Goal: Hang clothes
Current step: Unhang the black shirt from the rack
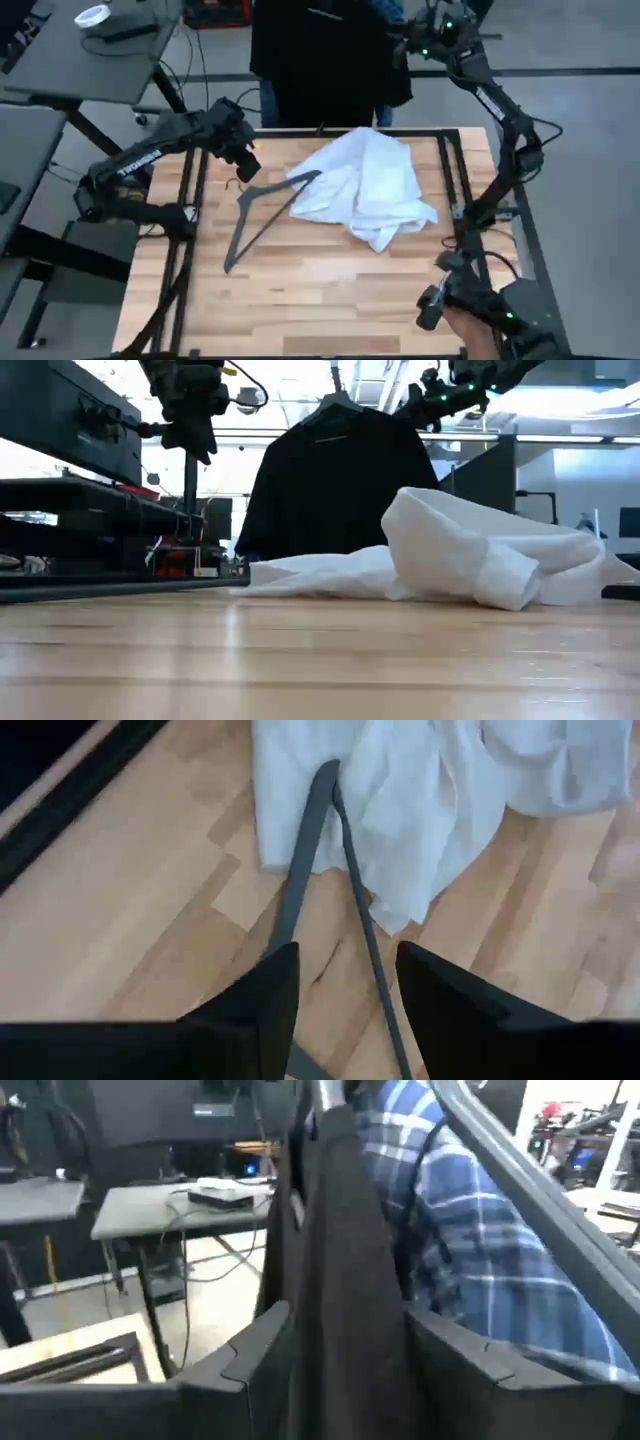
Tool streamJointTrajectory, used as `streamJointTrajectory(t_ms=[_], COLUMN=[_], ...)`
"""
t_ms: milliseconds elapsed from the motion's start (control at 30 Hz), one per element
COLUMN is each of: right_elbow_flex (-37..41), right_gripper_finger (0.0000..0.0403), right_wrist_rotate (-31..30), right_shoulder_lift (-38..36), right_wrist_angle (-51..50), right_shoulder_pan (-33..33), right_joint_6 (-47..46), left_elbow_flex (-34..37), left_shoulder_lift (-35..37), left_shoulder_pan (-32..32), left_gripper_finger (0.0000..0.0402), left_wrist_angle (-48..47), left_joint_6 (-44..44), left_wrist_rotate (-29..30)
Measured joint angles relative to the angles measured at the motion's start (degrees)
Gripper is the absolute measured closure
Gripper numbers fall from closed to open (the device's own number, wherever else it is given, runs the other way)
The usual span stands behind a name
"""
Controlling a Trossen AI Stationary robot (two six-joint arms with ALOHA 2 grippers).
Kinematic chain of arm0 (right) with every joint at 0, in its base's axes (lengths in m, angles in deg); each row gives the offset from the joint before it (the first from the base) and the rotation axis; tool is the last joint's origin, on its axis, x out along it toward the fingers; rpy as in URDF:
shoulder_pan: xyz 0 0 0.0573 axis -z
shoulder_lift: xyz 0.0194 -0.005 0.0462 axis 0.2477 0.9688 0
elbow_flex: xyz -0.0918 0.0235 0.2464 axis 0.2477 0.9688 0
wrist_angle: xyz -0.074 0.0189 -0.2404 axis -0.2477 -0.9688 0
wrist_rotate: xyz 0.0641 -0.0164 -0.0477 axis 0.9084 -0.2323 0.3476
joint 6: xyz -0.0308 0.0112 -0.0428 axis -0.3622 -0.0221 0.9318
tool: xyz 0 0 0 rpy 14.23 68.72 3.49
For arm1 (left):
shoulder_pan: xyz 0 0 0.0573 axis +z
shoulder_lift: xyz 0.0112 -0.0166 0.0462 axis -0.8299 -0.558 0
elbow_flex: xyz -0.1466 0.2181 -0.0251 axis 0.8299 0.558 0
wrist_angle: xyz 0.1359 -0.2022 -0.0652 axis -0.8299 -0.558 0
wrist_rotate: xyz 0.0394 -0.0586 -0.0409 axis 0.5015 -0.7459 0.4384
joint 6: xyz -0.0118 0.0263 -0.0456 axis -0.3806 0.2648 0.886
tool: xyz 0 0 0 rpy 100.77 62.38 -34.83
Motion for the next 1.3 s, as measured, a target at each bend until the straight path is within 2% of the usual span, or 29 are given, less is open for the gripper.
streamJointTrajectory(t_ms=[167,233,333,400,733,933,1133,1300], right_elbow_flex=[0.1,0.1,0.1,0.1,0.2,0.2,0.1,0.1], right_gripper_finger=[0.0258,0.0290,0.0361,0.0383,0.0383,0.0383,0.0383,0.0383], right_wrist_rotate=[0.1,0.2,0.4,-0.2,-3.4,-3.5,-3.6,-4.1], right_shoulder_lift=[1.5,1.5,1.4,0.8,-9.4,-15.7,-21.1,-23.1], right_wrist_angle=[1.2,4.2,7.1,7.3,-1.9,-7.0,-11.3,-14.8], right_shoulder_pan=[-1.6,-2.3,-2.7,-2.7,-2.3,-2.7,-6.0,-11.5], right_joint_6=[0.1,0.1,0.0,-0.1,3.6,3.6,1.7,1.6], left_elbow_flex=[0.0,0.0,0.0,0.0,0.0,-1.3,-12.7,-25.1], left_shoulder_lift=[0.0,0.0,0.0,0.0,0.0,0.0,0.0,0.0], left_shoulder_pan=[0.0,0.0,0.0,0.0,0.0,0.0,0.0,-1.1], left_gripper_finger=[0.0251,0.0251,0.0251,0.0251,0.0251,0.0251,0.0251,0.0251], left_wrist_angle=[0.7,0.6,0.6,0.6,0.6,1.2,3.7,12.6], left_joint_6=[-0.5,-0.5,-0.5,-0.5,-1.5,-2.9,-4.6,-14.3], left_wrist_rotate=[0.2,0.3,0.3,0.4,1.5,9.1,15.6,21.5])
